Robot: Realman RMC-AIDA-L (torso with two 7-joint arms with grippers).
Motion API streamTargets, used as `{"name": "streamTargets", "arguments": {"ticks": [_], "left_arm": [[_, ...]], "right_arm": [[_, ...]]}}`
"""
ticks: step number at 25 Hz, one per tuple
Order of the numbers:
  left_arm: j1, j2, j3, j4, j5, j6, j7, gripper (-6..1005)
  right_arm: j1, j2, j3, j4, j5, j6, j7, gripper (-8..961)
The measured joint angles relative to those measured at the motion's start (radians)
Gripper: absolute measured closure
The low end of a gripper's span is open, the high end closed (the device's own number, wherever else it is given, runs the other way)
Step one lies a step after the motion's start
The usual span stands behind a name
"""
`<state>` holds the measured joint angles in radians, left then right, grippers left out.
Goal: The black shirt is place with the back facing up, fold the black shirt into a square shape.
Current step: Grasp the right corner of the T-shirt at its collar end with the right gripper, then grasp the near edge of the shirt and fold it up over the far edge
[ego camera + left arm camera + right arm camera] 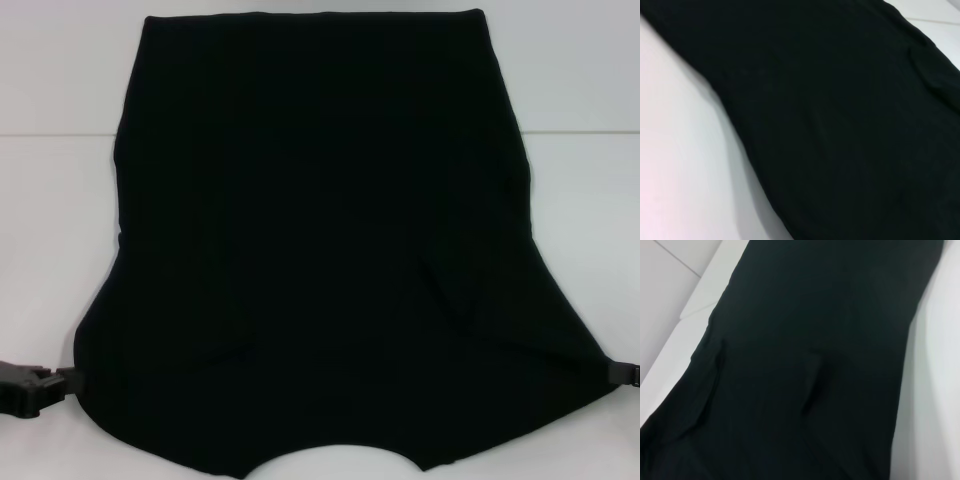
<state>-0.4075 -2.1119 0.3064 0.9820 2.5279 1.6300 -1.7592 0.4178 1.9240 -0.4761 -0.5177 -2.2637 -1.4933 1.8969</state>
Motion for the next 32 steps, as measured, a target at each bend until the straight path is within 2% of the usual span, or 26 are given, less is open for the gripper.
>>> {"name": "streamTargets", "arguments": {"ticks": [10, 24, 32], "left_arm": [[0.019, 0.004, -0.068, -0.02, 0.0, 0.129, -0.008, 945], [0.066, 0.01, -0.068, -0.02, 0.012, 0.255, 0.01, 944], [0.06, 0.015, -0.066, -0.022, 0.014, 0.274, 0.014, 944]], "right_arm": [[-0.075, -0.021, 0.081, -0.003, -0.004, -0.068, -0.07, 934], [-0.171, -0.024, 0.136, -0.027, -0.009, -0.178, -0.128, 935], [-0.166, -0.032, 0.134, -0.027, -0.043, -0.21, -0.128, 935]]}}
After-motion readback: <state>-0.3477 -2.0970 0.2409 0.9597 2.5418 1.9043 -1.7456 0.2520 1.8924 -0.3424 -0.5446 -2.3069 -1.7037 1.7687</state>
